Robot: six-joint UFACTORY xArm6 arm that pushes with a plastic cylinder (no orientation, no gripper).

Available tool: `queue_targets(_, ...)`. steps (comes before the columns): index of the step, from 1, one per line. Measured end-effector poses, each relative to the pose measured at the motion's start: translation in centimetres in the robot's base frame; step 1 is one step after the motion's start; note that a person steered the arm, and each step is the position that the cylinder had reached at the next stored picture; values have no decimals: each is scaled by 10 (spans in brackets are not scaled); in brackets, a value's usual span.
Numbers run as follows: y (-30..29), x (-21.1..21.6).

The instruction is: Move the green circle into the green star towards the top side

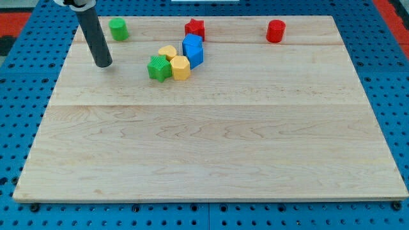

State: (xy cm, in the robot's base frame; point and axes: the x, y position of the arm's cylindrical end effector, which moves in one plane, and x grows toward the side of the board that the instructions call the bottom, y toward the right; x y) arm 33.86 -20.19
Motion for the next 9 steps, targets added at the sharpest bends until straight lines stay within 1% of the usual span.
queue_targets(1,-6,-23)
queue_targets(3,-44,-125)
queue_targets(4,-11,-141)
queue_targets(5,15,-99)
queue_targets(6,29,-72)
queue_targets(7,-16,-73)
queue_targets(8,18,-66)
queue_targets(9,38,-50)
